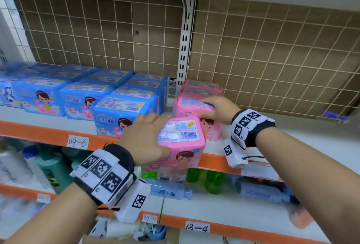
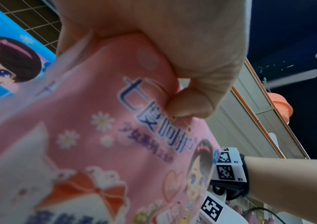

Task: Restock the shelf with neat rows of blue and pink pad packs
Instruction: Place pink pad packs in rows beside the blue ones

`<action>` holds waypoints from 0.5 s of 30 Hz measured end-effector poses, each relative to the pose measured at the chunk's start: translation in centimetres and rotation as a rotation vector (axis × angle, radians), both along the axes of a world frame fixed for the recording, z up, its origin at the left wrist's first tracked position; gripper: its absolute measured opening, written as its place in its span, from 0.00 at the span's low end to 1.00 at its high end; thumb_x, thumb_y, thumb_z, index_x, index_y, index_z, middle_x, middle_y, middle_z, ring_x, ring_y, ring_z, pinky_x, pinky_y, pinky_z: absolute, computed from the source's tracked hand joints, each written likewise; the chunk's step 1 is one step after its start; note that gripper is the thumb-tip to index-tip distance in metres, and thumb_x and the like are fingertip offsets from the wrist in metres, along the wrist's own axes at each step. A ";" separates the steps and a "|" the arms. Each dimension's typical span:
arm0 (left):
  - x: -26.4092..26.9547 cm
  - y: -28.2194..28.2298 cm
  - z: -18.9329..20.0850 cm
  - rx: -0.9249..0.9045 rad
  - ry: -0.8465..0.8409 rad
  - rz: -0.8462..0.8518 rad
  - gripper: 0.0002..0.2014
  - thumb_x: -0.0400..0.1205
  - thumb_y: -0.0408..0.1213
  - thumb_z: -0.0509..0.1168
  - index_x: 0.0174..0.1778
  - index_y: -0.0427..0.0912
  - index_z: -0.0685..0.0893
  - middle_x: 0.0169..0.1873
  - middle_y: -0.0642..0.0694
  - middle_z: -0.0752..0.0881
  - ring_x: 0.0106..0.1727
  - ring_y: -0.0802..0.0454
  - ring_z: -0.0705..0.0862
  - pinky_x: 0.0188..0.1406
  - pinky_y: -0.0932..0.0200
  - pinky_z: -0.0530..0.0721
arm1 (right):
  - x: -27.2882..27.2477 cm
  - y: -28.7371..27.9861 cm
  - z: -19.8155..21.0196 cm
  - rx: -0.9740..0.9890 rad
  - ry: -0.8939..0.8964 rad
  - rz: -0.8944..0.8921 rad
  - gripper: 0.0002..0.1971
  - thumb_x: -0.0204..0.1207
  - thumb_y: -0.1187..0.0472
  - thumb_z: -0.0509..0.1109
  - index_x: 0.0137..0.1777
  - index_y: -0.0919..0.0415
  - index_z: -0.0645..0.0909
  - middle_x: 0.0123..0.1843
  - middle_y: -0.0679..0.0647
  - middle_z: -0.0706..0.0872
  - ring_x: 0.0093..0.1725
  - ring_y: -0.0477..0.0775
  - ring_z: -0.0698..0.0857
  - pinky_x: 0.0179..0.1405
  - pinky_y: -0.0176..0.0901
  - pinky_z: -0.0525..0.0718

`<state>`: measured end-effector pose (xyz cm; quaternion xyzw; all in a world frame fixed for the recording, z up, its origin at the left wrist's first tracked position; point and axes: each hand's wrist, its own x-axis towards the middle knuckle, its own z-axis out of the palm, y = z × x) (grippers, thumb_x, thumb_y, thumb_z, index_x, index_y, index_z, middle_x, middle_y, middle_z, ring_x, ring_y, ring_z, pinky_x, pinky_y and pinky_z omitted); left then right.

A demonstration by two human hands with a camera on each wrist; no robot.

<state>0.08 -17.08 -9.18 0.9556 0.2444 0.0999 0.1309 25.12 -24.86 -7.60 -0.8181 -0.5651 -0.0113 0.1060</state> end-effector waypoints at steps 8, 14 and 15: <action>0.3 -0.8 0.8 -0.076 -0.035 -0.026 0.47 0.55 0.56 0.63 0.76 0.55 0.65 0.56 0.52 0.72 0.64 0.48 0.69 0.60 0.53 0.74 | -3.3 -3.6 2.5 0.271 0.116 0.039 0.29 0.76 0.44 0.65 0.74 0.57 0.70 0.73 0.55 0.74 0.73 0.55 0.70 0.71 0.43 0.66; 5.0 -4.1 2.4 -0.122 -0.122 -0.201 0.45 0.54 0.53 0.68 0.73 0.52 0.70 0.66 0.50 0.77 0.66 0.49 0.75 0.64 0.50 0.77 | -7.5 -9.5 2.5 -0.120 0.056 0.199 0.58 0.57 0.40 0.80 0.81 0.50 0.49 0.76 0.49 0.67 0.73 0.50 0.65 0.69 0.38 0.64; 6.0 -4.6 2.7 -0.134 -0.141 -0.222 0.43 0.56 0.51 0.71 0.72 0.52 0.70 0.66 0.50 0.77 0.65 0.49 0.76 0.62 0.50 0.78 | -7.3 -10.1 2.6 -0.135 0.016 0.158 0.56 0.58 0.43 0.80 0.81 0.51 0.49 0.74 0.53 0.70 0.71 0.54 0.67 0.69 0.42 0.67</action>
